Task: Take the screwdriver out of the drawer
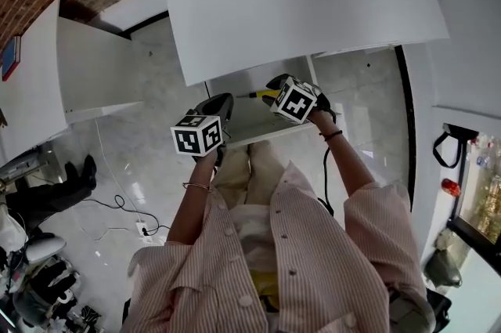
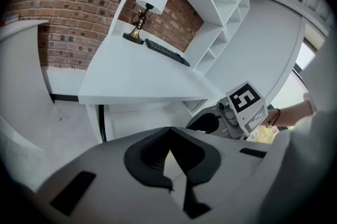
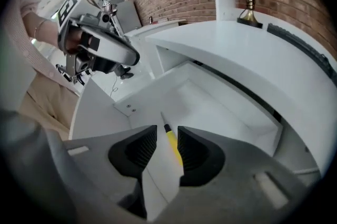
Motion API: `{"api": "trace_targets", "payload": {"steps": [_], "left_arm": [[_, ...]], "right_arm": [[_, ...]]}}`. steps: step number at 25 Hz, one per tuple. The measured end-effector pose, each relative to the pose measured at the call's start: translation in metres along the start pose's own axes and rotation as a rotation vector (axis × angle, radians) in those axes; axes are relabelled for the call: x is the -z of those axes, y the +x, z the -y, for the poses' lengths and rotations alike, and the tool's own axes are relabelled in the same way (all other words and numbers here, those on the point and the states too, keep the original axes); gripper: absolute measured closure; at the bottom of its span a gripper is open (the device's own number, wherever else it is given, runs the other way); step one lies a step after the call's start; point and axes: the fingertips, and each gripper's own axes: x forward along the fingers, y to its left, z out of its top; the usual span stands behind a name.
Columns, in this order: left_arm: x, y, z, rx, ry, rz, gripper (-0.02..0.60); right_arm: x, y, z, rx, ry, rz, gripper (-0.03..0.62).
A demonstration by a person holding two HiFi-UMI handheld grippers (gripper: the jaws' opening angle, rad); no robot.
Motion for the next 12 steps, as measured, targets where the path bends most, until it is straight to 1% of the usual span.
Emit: {"api": "trace_targets", "payload": {"steps": [2, 5, 10, 12], "left_arm": [[0.002, 0.004, -0.007, -0.006, -0.015, -0.013, 0.581], [0.007, 0.012, -0.015, -0.008, -0.031, -0.044, 0.581], [0.022, 0.026, -0.025, -0.003, -0.058, -0.106, 0.581], [0.023, 0.029, -0.028, -0.003, -0.059, -0.115, 0.581]], "right_arm": [[0.001, 0.014, 0.002, -0.011, -0.058, -0.04, 0.488], [0.009, 0.032, 0.007, -0.011, -0.114, -0.093, 0.488], [0.017, 0.056, 0.008, -0.041, -0.141, -0.139, 0.488], [0.019, 0.066, 0.008, -0.042, -0.158, -0.151, 0.488]]}}
